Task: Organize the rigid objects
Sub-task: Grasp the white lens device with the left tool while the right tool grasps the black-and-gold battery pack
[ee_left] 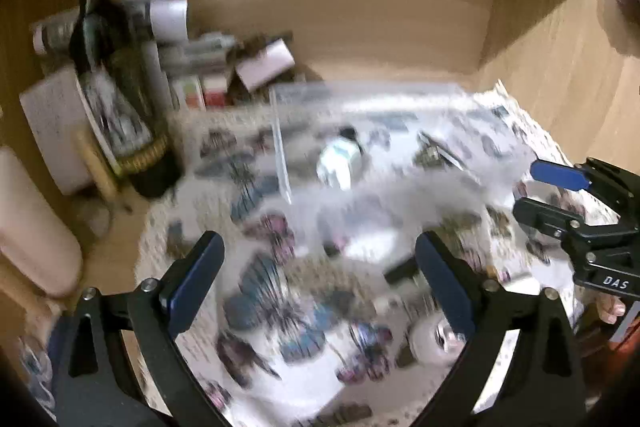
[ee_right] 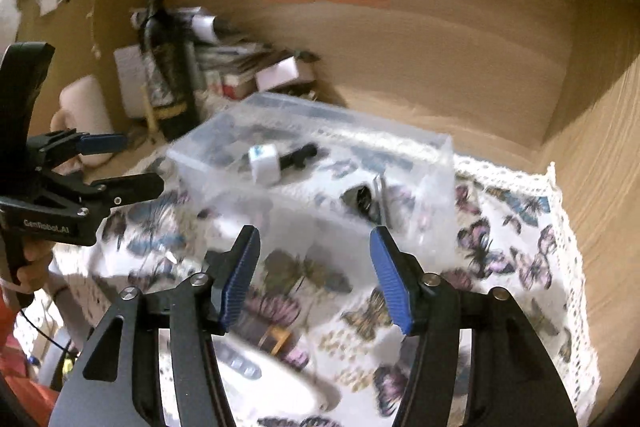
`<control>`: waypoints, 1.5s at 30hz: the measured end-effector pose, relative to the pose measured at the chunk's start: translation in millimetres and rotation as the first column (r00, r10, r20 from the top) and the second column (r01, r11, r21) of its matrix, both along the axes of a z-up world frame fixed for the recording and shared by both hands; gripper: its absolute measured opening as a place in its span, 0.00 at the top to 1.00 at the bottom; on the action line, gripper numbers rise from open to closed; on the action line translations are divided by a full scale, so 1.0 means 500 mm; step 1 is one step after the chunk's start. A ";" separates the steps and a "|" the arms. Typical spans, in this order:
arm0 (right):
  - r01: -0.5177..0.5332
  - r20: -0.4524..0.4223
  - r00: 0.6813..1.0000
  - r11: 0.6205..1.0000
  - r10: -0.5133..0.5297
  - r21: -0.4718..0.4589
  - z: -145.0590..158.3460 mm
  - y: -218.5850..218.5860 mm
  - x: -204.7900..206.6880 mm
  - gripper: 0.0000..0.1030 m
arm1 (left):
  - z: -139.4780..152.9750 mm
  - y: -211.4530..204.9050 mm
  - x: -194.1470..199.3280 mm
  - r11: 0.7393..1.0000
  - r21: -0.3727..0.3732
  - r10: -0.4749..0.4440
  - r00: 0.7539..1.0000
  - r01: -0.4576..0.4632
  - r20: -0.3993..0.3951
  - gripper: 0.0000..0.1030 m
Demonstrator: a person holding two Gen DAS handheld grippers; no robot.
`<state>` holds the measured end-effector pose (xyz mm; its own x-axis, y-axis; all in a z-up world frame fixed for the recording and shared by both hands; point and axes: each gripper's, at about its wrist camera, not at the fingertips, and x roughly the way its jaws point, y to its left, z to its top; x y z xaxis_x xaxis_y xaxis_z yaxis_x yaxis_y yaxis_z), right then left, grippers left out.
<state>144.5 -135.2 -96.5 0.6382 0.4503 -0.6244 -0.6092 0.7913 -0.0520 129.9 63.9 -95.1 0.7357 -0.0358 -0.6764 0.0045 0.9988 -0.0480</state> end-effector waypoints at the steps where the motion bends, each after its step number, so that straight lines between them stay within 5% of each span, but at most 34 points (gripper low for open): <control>1: 0.003 -0.010 1.000 1.000 -0.003 -0.002 -0.009 -0.003 -0.004 0.48 | -0.011 -0.005 -0.006 1.000 -0.006 -0.003 1.000 0.002 -0.016 0.05; 17: 0.116 -0.082 0.990 0.993 -0.116 -0.006 -0.066 -0.099 -0.041 0.40 | -0.106 -0.166 -0.031 0.988 -0.067 -0.146 0.982 0.138 -0.122 0.06; 21: 0.101 -0.084 0.991 0.995 -0.100 0.007 -0.065 -0.093 -0.048 0.40 | -0.114 -0.152 -0.026 0.971 -0.185 -0.175 0.976 0.150 -0.130 0.31; 24: 0.090 -0.081 0.993 0.996 -0.089 0.012 -0.065 -0.084 -0.049 0.40 | -0.110 -0.142 -0.034 0.967 -0.202 -0.181 0.978 0.157 -0.108 0.38; 36: 0.011 -0.138 0.990 1.000 -0.008 0.019 -0.082 -0.021 -0.034 0.40 | -0.103 -0.046 -0.104 0.982 -0.155 -0.123 0.989 0.110 -0.077 0.39; 45: -0.116 -0.189 0.978 0.986 0.092 -0.120 -0.123 0.086 -0.006 0.43 | -0.111 0.023 -0.124 0.983 -0.172 -0.074 0.995 0.062 -0.067 0.38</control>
<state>141.6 -92.1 -158.2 0.4622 0.4162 -0.7830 -0.6968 0.7167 -0.0304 67.9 75.6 -150.5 0.6766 -0.2026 -0.7079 0.0622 0.9737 -0.2191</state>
